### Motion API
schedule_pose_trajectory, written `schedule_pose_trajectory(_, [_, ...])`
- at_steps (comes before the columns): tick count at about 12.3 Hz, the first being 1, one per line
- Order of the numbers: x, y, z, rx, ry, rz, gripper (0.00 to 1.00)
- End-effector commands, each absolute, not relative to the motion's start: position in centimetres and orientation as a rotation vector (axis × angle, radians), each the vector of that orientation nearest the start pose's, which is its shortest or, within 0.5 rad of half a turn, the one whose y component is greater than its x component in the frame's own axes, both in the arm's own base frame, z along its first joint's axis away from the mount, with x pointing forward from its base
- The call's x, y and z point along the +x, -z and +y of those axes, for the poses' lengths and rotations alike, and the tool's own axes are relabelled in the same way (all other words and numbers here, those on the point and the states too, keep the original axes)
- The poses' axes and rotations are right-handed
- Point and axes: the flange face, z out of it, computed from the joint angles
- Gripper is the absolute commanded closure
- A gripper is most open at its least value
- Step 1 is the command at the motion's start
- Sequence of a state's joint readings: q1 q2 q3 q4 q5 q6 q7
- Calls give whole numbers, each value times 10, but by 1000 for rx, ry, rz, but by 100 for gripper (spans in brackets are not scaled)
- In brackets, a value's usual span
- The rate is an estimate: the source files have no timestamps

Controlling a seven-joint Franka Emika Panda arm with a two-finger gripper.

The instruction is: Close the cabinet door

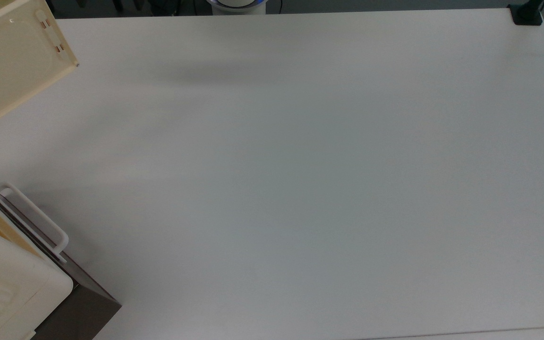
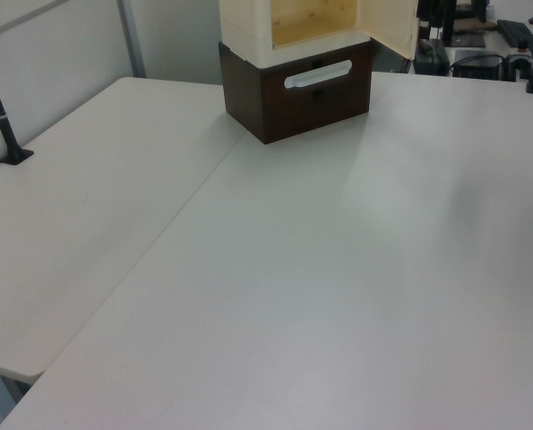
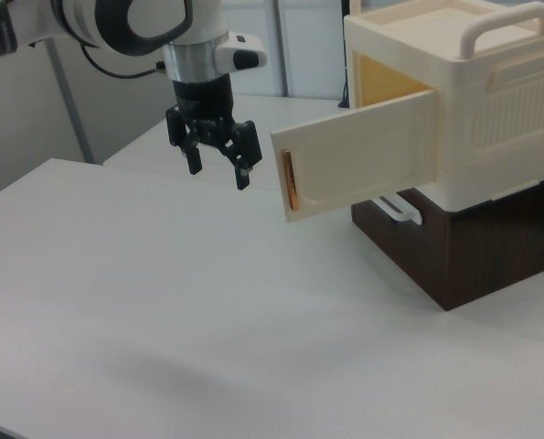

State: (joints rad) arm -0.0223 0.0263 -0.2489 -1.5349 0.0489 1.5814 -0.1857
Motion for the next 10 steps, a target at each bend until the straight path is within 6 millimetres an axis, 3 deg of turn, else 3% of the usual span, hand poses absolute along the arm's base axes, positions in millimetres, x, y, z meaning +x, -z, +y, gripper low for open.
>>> schedule_pose_trajectory(1, [534, -626, -146, -3099, 8, 123, 0])
schedule_pose_trajectory(10, [530, -621, -149, -3087, -56, 143, 0])
